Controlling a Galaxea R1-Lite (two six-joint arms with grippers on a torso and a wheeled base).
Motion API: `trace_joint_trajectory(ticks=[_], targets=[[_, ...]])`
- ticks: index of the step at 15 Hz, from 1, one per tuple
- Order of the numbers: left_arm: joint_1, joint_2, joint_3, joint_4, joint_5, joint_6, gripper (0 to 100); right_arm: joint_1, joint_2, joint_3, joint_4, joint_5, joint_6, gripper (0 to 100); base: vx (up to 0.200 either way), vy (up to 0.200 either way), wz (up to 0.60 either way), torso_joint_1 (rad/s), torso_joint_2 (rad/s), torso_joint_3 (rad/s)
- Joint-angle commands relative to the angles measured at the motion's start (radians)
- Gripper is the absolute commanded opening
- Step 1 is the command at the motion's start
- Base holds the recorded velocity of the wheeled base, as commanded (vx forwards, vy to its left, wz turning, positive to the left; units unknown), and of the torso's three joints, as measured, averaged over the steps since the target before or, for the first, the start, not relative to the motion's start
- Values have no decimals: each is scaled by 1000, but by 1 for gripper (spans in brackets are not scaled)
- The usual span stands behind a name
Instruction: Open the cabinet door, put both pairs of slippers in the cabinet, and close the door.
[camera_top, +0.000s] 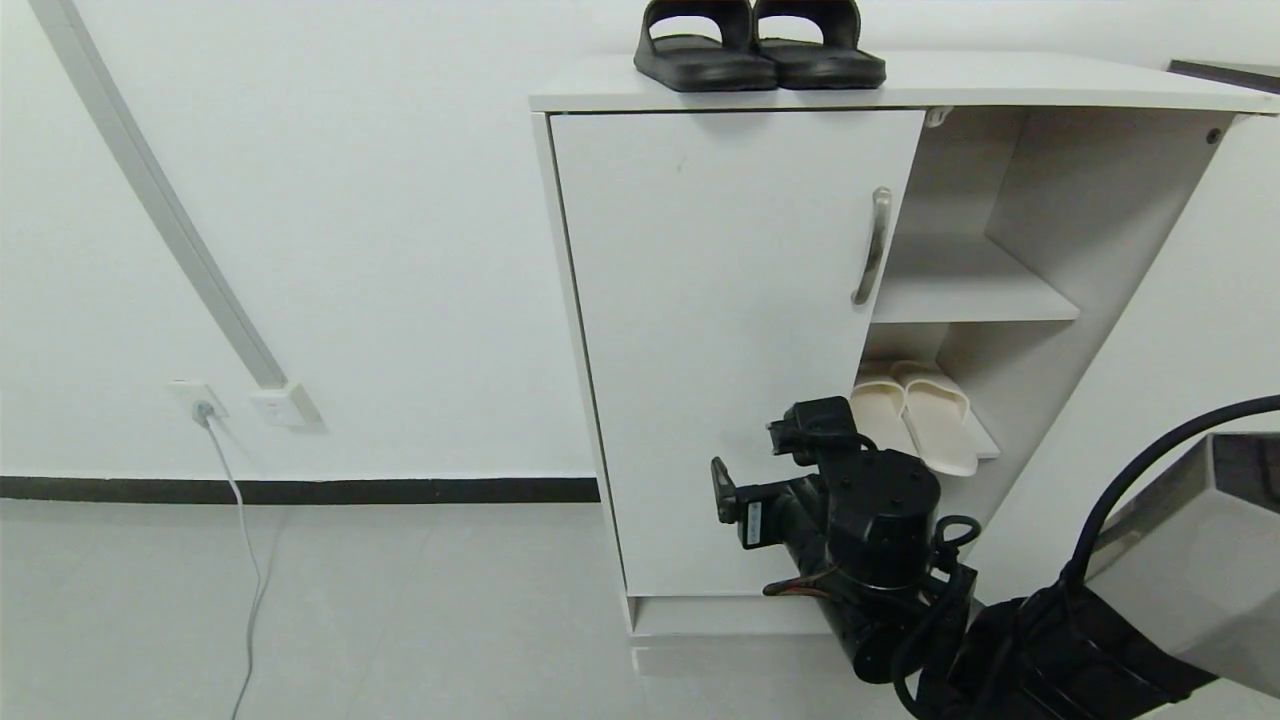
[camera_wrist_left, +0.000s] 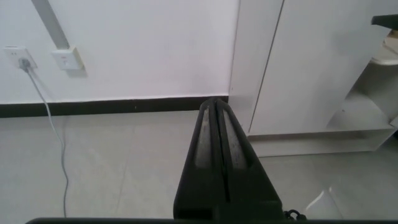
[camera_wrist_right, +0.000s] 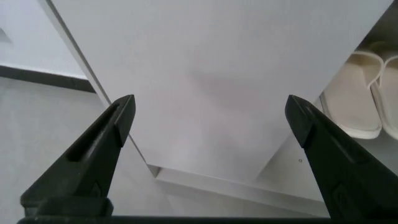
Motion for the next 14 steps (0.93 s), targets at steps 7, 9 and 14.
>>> trace_joint_trajectory(ticks=[7, 9, 14], targets=[[0, 2, 0, 0, 3, 8, 0, -3, 0, 39, -9, 8, -23, 100, 0, 0, 0, 0, 0, 0], [0, 2, 0, 0, 1, 6, 0, -3, 0, 41, -13, 8, -29, 100, 0, 0, 0, 4, 1, 45], [0, 2, 0, 0, 4, 0, 0, -3, 0, 48, -13, 8, -31, 100, 0, 0, 0, 5, 4, 173]])
